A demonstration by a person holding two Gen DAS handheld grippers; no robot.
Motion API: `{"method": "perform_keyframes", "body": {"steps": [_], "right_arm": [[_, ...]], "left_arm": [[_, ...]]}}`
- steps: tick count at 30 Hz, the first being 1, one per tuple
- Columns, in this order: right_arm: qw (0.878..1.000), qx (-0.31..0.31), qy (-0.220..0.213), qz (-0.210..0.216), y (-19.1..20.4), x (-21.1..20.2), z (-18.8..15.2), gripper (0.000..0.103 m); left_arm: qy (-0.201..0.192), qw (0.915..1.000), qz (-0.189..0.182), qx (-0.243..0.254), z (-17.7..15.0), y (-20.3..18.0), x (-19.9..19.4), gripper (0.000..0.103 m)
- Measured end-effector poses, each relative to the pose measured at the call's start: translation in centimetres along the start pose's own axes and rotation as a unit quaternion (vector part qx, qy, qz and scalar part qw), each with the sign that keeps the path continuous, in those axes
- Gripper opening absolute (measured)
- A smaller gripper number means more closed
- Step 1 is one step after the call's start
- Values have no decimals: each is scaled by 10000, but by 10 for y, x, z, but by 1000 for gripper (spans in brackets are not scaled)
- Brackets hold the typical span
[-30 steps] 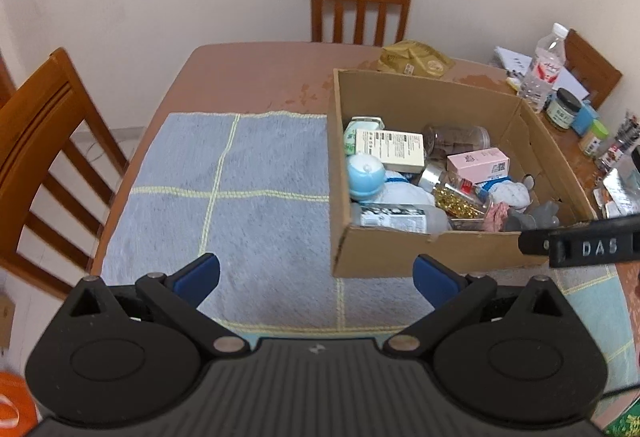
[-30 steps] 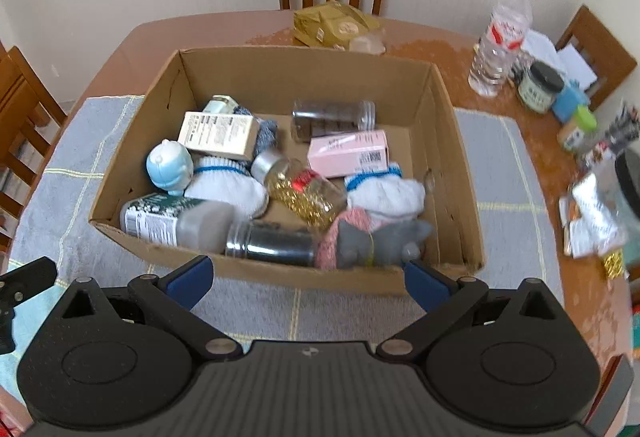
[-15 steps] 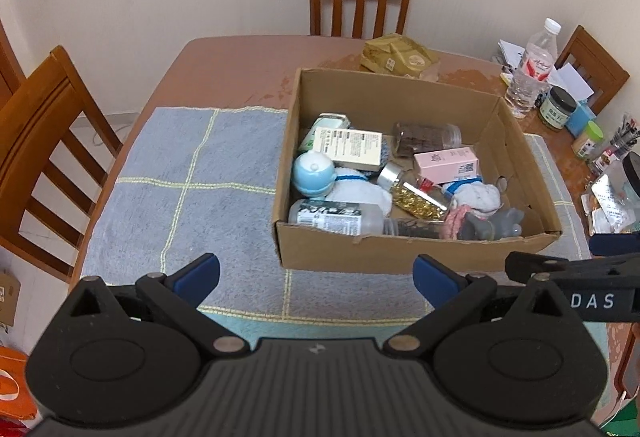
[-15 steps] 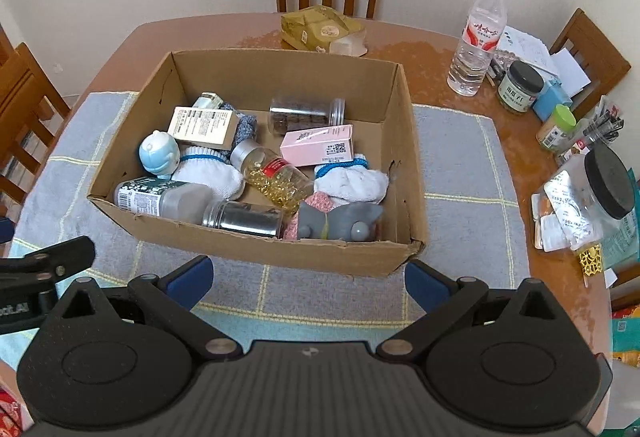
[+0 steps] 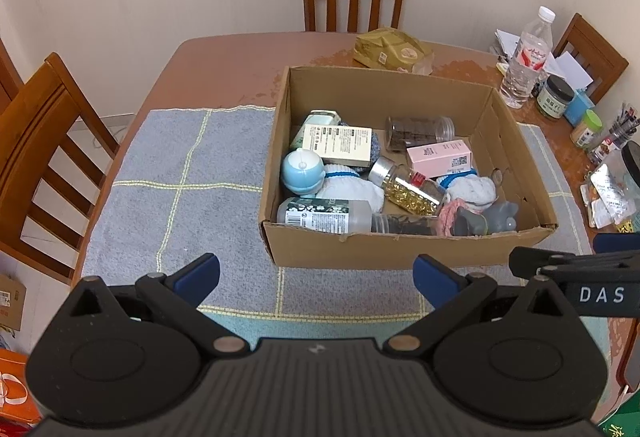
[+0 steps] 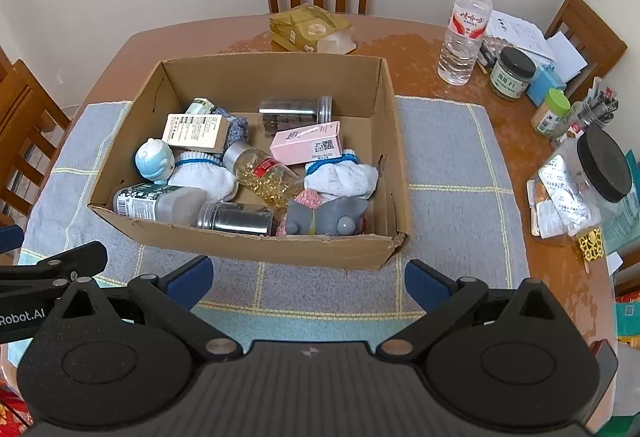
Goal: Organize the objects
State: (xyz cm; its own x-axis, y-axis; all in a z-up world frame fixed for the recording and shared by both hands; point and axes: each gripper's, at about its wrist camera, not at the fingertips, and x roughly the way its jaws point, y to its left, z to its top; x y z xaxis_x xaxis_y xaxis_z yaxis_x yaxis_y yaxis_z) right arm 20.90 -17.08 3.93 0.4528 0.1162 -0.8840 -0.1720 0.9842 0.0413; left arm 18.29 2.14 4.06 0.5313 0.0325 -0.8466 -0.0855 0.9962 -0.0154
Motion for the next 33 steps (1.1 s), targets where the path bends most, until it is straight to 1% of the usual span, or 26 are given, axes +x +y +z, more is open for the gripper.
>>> {"method": "perform_keyframes", "body": {"steps": [5, 14, 33], "right_arm": [[10000, 70, -16, 23, 0, -2, -2, 103], [9999, 82, -89, 34, 2, -8, -3, 103], [9999, 85, -79, 75, 4, -8, -2, 103]], "left_arm": [[15, 10000, -22, -79, 0, 3, 0, 102], [-12, 10000, 8, -48, -1, 4, -5, 102], [16, 10000, 49, -56, 4, 6, -5, 102]]}}
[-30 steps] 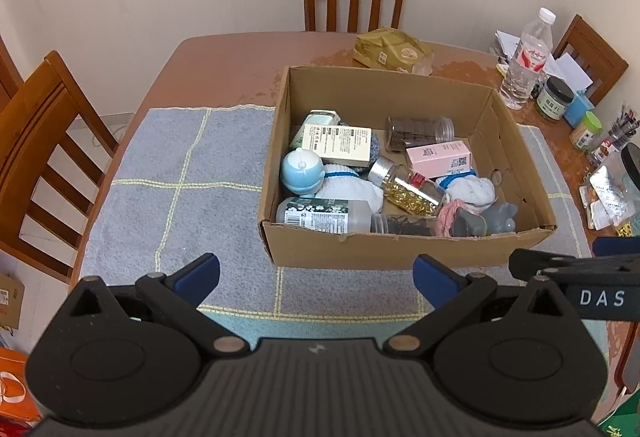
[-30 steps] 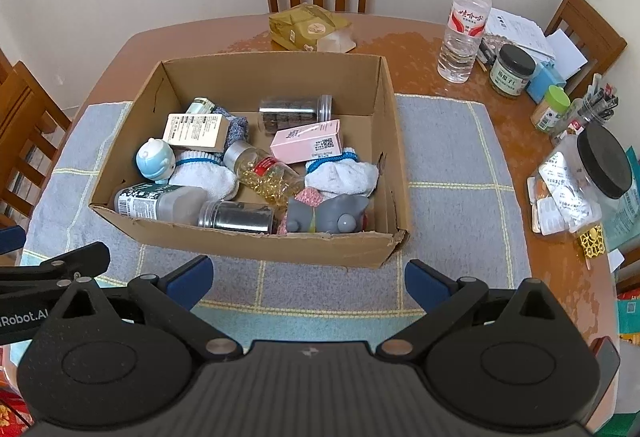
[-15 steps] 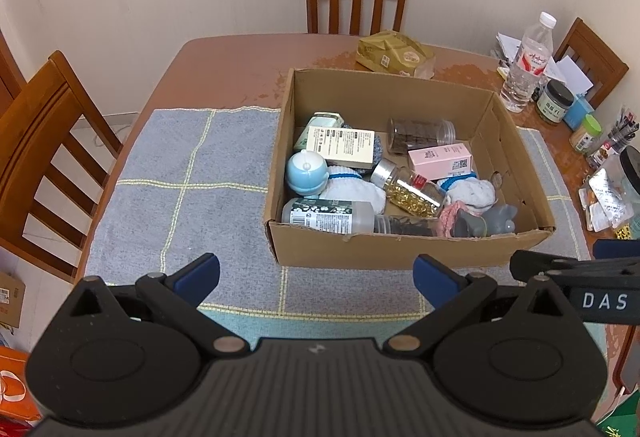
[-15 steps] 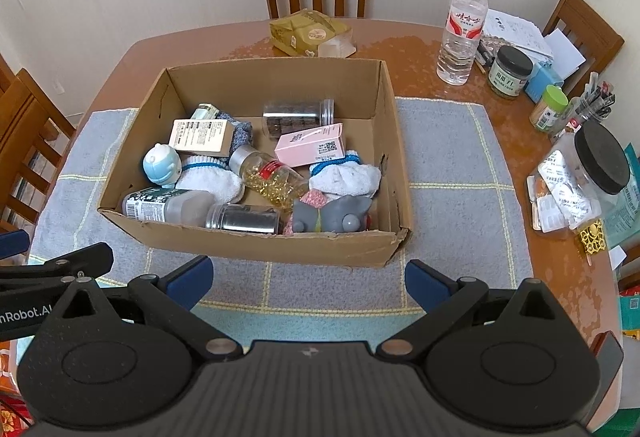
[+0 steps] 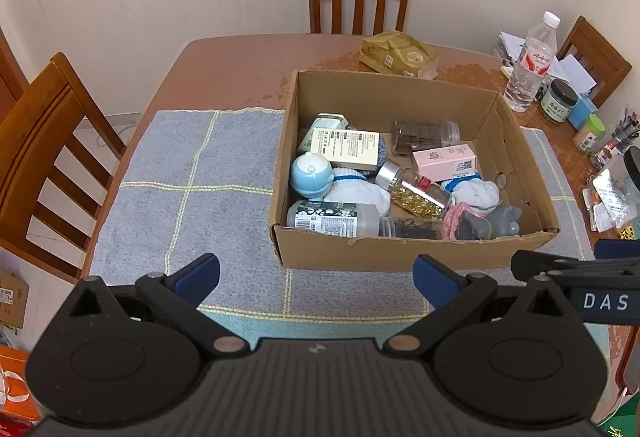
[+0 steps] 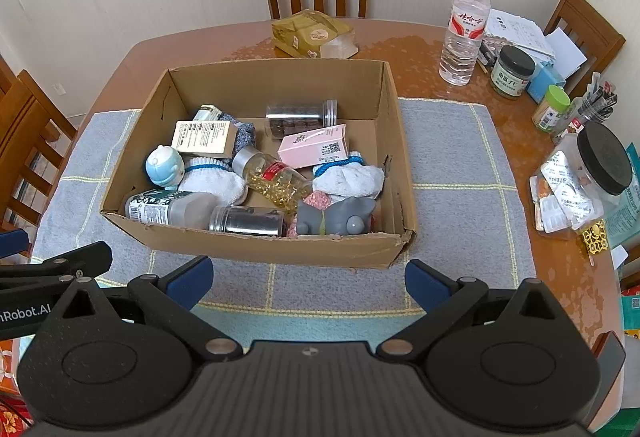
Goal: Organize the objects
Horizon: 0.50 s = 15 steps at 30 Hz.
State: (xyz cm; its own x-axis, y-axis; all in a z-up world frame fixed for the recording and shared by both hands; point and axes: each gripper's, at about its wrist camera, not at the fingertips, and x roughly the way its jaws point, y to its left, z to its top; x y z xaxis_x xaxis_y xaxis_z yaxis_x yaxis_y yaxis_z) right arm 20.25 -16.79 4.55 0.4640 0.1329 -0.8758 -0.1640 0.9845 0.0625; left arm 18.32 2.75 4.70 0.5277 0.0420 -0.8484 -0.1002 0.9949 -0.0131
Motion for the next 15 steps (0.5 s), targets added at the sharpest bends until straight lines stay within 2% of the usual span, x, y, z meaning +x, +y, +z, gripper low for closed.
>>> {"method": "perform_keyframes", "body": {"steps": [15], "right_arm": [[10000, 73, -5, 15, -2, 2, 3, 103]], "left_arm": [[16, 10000, 19, 61, 3, -2, 2, 102]]}}
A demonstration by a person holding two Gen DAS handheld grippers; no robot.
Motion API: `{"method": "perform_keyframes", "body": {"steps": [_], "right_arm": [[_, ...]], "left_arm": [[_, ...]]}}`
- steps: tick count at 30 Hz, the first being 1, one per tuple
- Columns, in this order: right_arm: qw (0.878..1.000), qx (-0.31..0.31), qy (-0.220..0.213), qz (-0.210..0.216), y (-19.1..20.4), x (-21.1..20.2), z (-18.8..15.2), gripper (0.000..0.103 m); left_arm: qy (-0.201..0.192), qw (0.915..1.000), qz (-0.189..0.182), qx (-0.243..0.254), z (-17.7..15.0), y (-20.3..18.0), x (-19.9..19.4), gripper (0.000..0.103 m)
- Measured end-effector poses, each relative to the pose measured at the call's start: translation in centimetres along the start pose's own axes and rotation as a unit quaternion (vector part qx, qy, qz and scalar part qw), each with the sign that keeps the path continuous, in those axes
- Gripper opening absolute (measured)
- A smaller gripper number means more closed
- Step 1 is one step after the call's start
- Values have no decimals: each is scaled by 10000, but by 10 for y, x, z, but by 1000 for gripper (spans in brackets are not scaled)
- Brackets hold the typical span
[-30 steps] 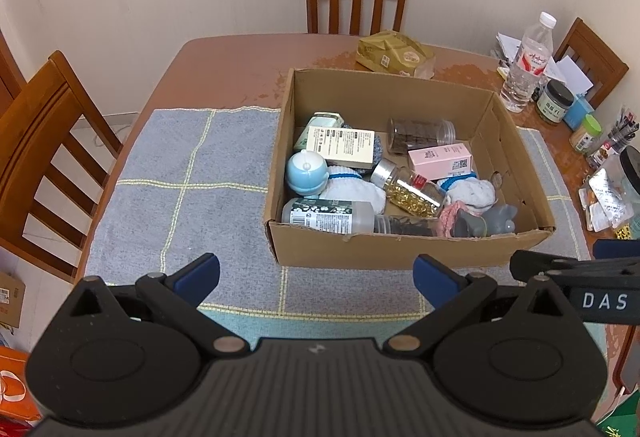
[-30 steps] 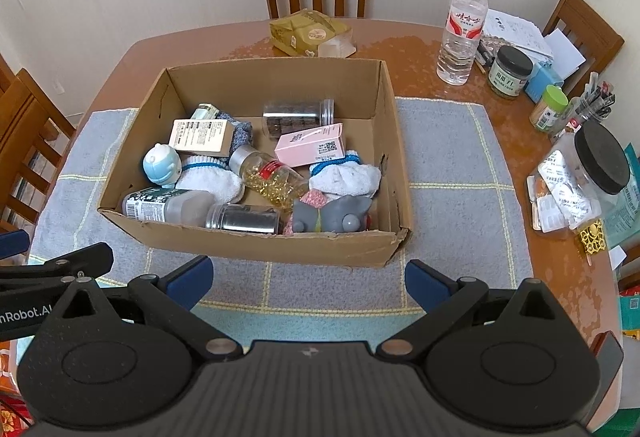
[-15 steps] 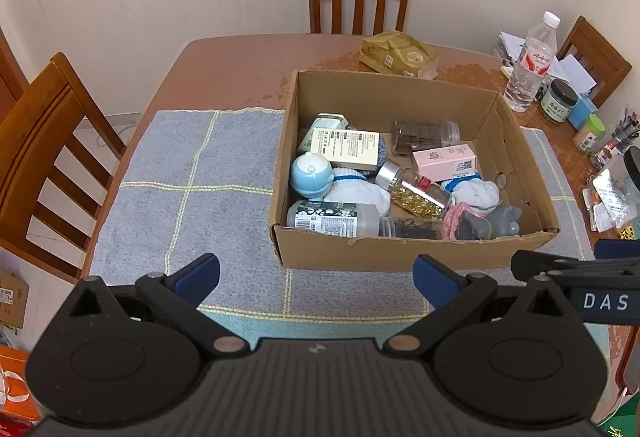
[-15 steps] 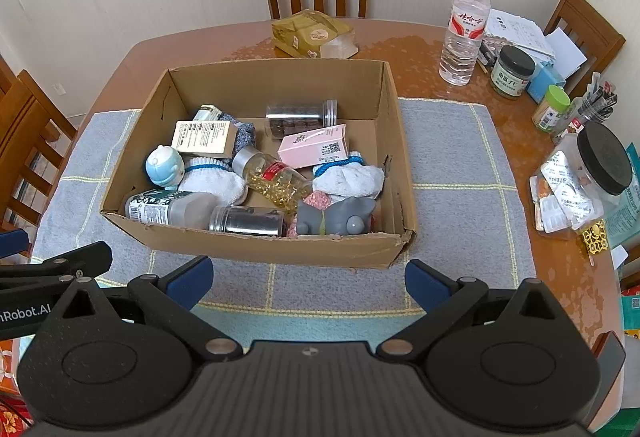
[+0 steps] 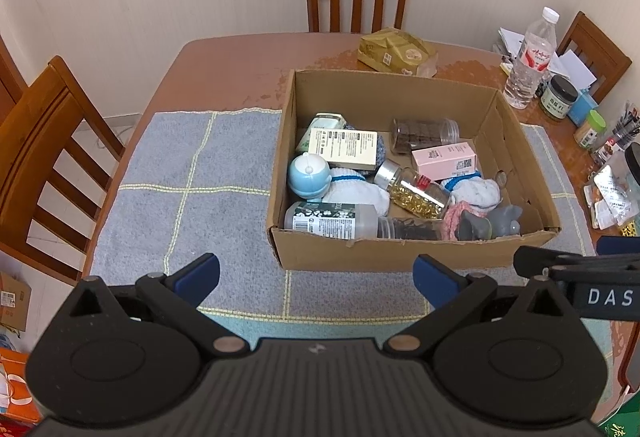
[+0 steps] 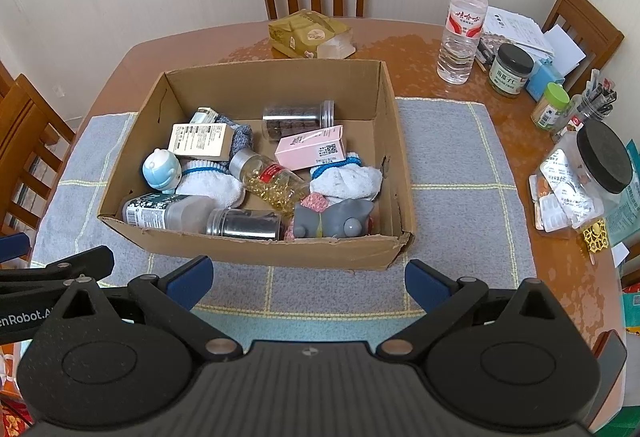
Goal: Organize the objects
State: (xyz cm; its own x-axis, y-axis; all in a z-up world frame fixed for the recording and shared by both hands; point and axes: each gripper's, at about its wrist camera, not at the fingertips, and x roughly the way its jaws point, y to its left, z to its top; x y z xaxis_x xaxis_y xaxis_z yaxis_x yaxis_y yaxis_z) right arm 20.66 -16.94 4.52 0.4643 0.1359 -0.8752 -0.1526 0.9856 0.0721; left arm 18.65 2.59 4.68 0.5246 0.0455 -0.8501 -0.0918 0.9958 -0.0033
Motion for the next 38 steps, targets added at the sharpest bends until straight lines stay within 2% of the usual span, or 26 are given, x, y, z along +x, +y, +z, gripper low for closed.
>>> {"method": "perform_keyframes", "body": {"steps": [38], "right_arm": [[10000, 90, -19, -31, 0, -2, 0, 103]], "left_arm": [[-4, 10000, -3, 30, 1, 0, -1, 102]]}}
